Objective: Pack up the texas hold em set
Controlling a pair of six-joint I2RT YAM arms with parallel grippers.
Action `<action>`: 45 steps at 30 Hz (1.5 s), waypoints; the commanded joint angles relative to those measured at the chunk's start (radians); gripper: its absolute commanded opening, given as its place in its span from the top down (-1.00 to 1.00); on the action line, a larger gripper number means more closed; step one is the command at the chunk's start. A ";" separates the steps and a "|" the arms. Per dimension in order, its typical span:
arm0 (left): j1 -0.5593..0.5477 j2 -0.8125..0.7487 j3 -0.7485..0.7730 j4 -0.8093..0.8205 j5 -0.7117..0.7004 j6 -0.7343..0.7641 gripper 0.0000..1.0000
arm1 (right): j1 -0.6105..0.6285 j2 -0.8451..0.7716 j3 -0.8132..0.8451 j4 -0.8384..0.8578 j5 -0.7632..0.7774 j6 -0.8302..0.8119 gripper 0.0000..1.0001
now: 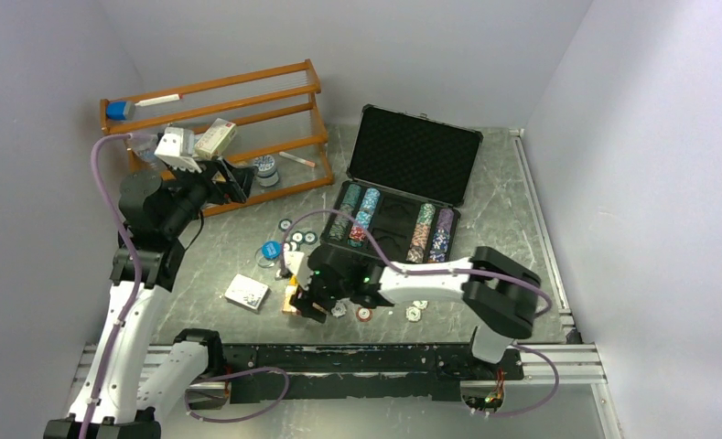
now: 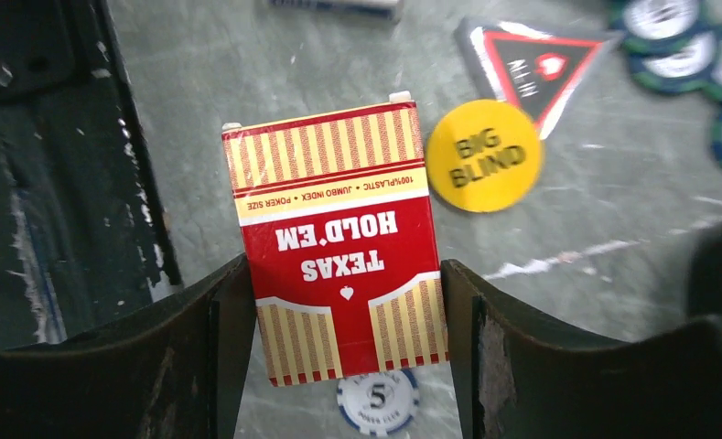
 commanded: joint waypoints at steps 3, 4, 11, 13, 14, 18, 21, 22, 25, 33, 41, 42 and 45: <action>0.011 0.044 0.011 -0.038 0.116 -0.103 -0.95 | -0.090 -0.248 -0.117 0.285 0.031 0.073 0.01; 0.011 0.057 0.008 -0.051 0.139 -0.123 -0.95 | -0.111 -0.275 -0.139 0.320 0.034 0.077 0.01; -0.006 0.178 -0.066 -0.011 0.578 -0.186 -0.97 | -0.278 -0.378 -0.209 0.445 0.008 0.077 0.02; -0.038 0.206 -0.083 0.011 0.620 -0.215 -0.97 | -0.320 -0.397 -0.212 0.464 -0.017 0.081 0.02; -0.059 0.219 -0.093 0.038 0.641 -0.232 -0.97 | -0.333 -0.407 -0.216 0.473 -0.024 0.085 0.02; -0.136 0.295 -0.095 0.048 0.639 -0.286 -0.96 | -0.367 -0.422 -0.221 0.484 -0.064 0.079 0.02; -0.164 0.355 -0.078 0.006 0.580 -0.300 -0.86 | -0.374 -0.431 -0.222 0.478 -0.085 0.071 0.02; -0.169 0.367 -0.083 0.025 0.580 -0.327 -0.83 | -0.375 -0.433 -0.222 0.479 -0.095 0.070 0.02; -0.180 0.400 -0.133 0.168 0.622 -0.463 -0.68 | -0.376 -0.430 -0.222 0.473 -0.124 0.069 0.02; -0.204 0.443 -0.178 0.268 0.656 -0.567 0.03 | -0.375 -0.425 -0.198 0.432 -0.132 0.044 0.02; -0.214 0.441 -0.182 0.301 0.640 -0.576 0.86 | -0.376 -0.403 -0.158 0.322 -0.152 0.069 -0.65; -0.214 0.436 -0.173 0.300 0.634 -0.561 0.86 | -0.377 -0.410 -0.151 0.298 -0.129 0.077 -0.74; -0.214 0.443 -0.132 0.257 0.591 -0.493 0.86 | -0.376 -0.467 -0.138 0.228 -0.074 0.115 -0.83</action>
